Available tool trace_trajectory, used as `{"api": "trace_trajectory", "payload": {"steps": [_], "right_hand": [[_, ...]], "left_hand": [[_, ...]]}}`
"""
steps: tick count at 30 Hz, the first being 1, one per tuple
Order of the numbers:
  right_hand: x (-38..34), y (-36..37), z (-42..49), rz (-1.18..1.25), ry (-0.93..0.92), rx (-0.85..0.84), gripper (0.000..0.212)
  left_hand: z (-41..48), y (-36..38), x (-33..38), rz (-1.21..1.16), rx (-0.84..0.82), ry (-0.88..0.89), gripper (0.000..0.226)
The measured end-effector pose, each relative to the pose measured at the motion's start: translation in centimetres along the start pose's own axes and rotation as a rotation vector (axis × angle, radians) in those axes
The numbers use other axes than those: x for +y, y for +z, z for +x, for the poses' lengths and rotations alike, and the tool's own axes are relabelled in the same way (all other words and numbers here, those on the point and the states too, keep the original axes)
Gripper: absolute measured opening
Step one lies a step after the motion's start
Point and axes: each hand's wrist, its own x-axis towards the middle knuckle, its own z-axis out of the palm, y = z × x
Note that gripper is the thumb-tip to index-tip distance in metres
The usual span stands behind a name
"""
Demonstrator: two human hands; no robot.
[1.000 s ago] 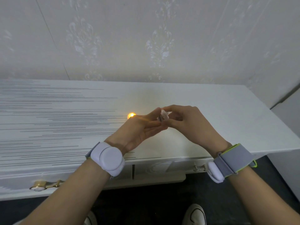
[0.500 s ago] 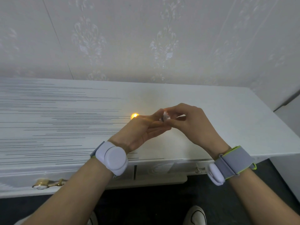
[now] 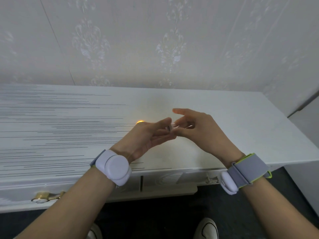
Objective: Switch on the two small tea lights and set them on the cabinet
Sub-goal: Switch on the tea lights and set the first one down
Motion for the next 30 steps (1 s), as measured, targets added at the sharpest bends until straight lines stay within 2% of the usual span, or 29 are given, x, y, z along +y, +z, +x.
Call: {"api": "trace_trajectory", "payload": {"steps": [3, 5, 9, 11, 13, 16, 19, 22, 24, 25, 28, 30], "right_hand": [[0.04, -0.27, -0.08, -0.024, -0.030, 0.023, 0.022], [-0.10, 0.03, -0.10, -0.069, -0.025, 0.021, 0.017], [-0.22, 0.16, 0.09, -0.131, -0.021, 0.010, 0.021], [-0.22, -0.06, 0.02, -0.079, -0.021, -0.018, 0.020], [0.15, -0.23, -0.07, -0.034, -0.025, -0.042, 0.032], [0.00, -0.18, -0.24, -0.107, -0.035, -0.034, 0.016], [-0.06, -0.04, -0.08, -0.170, -0.024, -0.048, 0.036], [-0.15, -0.19, -0.04, -0.115, -0.014, -0.064, 0.024], [0.06, -0.35, -0.15, -0.042, -0.012, -0.075, 0.036], [0.33, -0.38, -0.11, -0.046, -0.026, -0.074, 0.035], [0.15, -0.05, -0.10, -0.096, -0.038, -0.076, 0.011], [0.08, 0.21, -0.16, -0.124, -0.031, -0.086, 0.022]], "left_hand": [[-0.01, -0.02, -0.02, 0.022, -0.007, -0.007, 0.033], [-0.10, -0.07, -0.07, 0.041, -0.017, -0.005, 0.033], [0.00, -0.16, -0.07, 0.042, -0.024, -0.012, 0.030], [0.01, -0.21, 0.05, 0.012, -0.014, -0.027, 0.030], [0.00, -0.15, 0.18, 0.004, -0.023, -0.035, 0.035], [-0.19, -0.05, 0.07, 0.061, -0.037, -0.033, 0.042], [-0.26, -0.07, 0.02, 0.096, -0.051, -0.026, 0.046], [-0.15, -0.09, 0.10, 0.066, -0.046, -0.018, 0.046], [-0.10, -0.09, 0.13, 0.063, -0.053, -0.017, 0.045], [-0.14, -0.05, 0.16, 0.072, -0.057, -0.019, 0.045], [-0.25, -0.11, 0.20, 0.110, -0.071, -0.016, 0.047], [-0.33, -0.05, 0.22, 0.141, -0.074, -0.009, 0.047]]}}
